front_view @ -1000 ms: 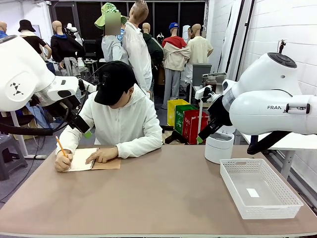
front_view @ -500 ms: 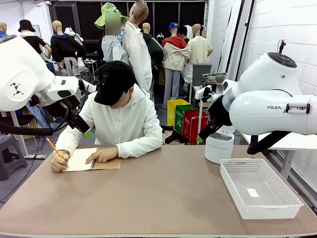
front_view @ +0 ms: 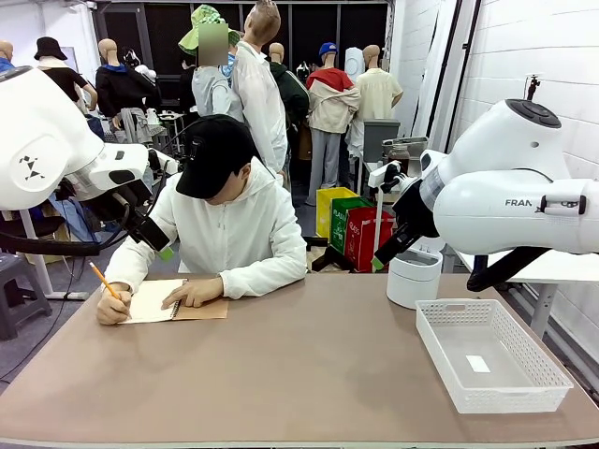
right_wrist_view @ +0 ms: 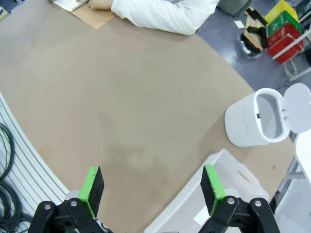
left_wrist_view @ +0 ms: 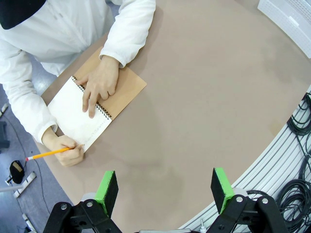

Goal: Sort the paper based on its condition.
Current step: If a person hands you a paper, place it in the Organizing basket , and if it's crumpled, put it in the Trash can.

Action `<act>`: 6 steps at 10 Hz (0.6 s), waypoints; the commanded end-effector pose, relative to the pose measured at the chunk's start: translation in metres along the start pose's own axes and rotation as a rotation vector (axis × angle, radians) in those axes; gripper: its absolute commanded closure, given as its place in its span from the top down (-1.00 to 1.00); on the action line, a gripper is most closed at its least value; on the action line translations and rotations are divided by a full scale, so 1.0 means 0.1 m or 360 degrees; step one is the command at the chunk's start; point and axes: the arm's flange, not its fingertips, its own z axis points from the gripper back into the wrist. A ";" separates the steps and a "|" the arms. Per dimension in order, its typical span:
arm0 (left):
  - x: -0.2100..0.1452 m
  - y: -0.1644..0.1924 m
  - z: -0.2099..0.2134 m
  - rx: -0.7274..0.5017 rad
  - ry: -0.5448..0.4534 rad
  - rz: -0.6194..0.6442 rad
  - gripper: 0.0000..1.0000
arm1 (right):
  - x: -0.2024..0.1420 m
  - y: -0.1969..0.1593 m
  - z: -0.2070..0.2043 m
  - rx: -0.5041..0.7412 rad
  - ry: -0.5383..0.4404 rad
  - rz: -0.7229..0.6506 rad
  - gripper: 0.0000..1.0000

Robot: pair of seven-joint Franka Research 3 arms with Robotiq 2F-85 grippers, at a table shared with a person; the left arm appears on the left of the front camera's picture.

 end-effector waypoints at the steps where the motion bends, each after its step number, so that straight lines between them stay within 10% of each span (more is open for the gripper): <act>1: 0.00 -0.01 0.01 -0.0028 -0.0010 -0.0013 1.00 | 0.00 0.00 0.00 0.0006 -0.0001 -0.0001 1.00; 6: 0.00 -0.01 0.01 -0.0028 -0.0010 -0.0013 1.00 | 0.00 0.00 0.00 0.0006 -0.0001 -0.0001 1.00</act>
